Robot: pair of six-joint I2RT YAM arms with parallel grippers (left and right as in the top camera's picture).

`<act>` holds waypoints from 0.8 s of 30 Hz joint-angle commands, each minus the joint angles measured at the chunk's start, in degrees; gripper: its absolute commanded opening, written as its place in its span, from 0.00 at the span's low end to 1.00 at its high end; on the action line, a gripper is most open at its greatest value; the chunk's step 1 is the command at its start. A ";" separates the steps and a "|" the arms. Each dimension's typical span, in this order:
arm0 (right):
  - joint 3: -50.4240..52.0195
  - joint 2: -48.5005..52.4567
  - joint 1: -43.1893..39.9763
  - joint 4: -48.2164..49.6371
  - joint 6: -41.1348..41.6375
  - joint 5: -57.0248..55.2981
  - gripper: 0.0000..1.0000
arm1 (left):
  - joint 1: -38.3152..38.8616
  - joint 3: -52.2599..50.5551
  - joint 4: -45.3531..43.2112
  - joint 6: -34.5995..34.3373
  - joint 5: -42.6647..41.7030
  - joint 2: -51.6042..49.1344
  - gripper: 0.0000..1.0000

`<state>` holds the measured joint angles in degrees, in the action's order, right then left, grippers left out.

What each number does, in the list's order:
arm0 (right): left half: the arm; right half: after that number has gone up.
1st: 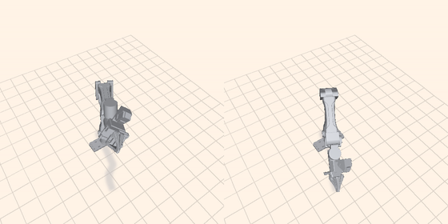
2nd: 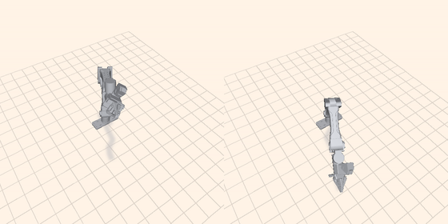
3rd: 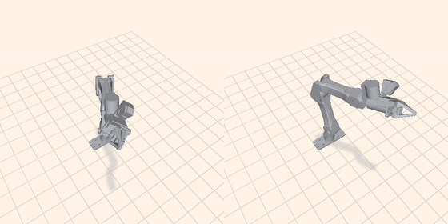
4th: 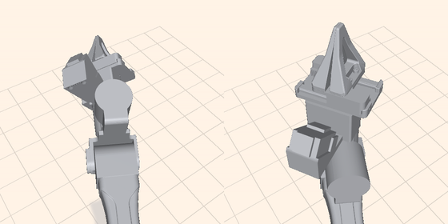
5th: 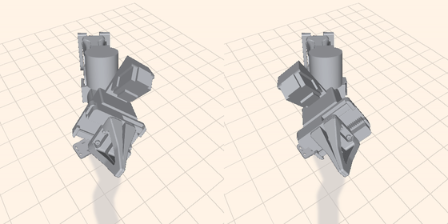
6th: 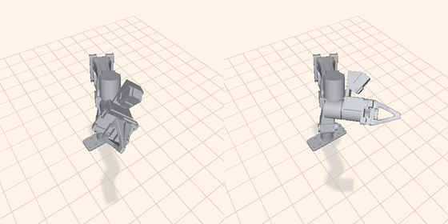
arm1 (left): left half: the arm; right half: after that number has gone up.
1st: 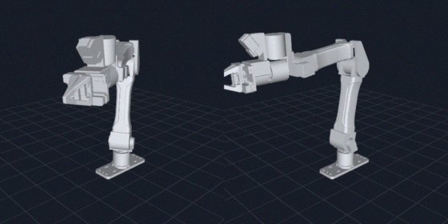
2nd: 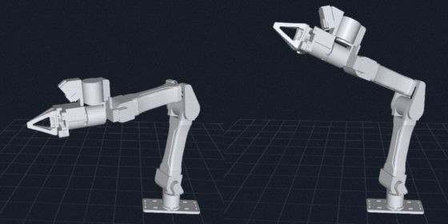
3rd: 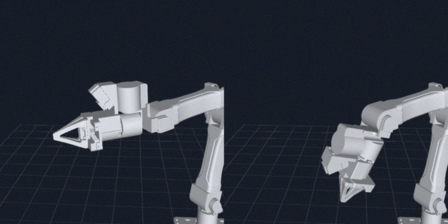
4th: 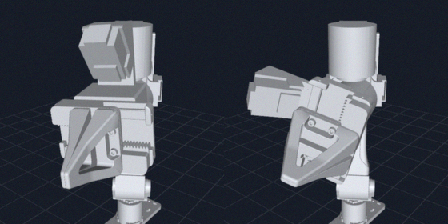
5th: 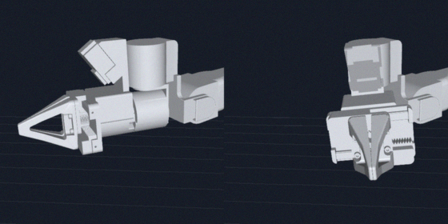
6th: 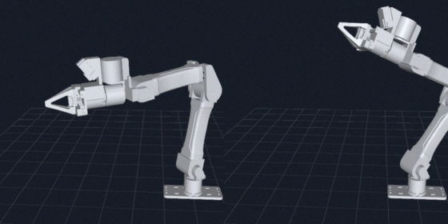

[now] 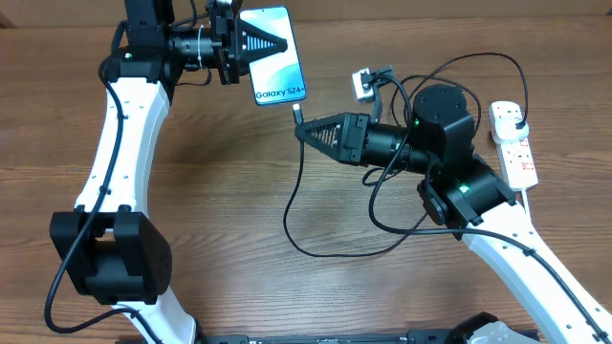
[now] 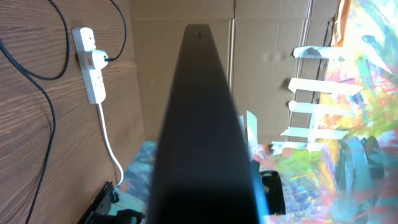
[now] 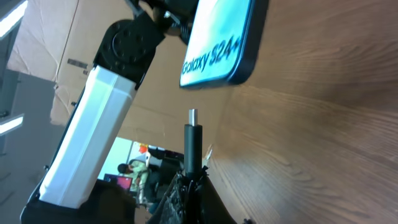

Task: Plug charger to phone and switch on socket
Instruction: 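Lift the plug with the right gripper toward the phone's bottom port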

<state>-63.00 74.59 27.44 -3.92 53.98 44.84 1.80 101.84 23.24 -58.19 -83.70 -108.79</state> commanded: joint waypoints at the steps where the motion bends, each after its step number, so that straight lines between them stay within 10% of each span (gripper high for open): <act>1: -0.37 0.13 1.38 0.70 1.38 -1.36 0.04 | 0.70 0.52 -1.75 -2.34 -0.28 0.33 0.04; 24: -0.37 1.49 1.64 2.16 2.97 -2.67 0.04 | 2.47 0.52 -4.07 -3.58 1.81 0.33 0.04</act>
<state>-63.00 76.05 28.97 -2.17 56.77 43.11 4.64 101.84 19.66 -61.36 -82.65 -108.77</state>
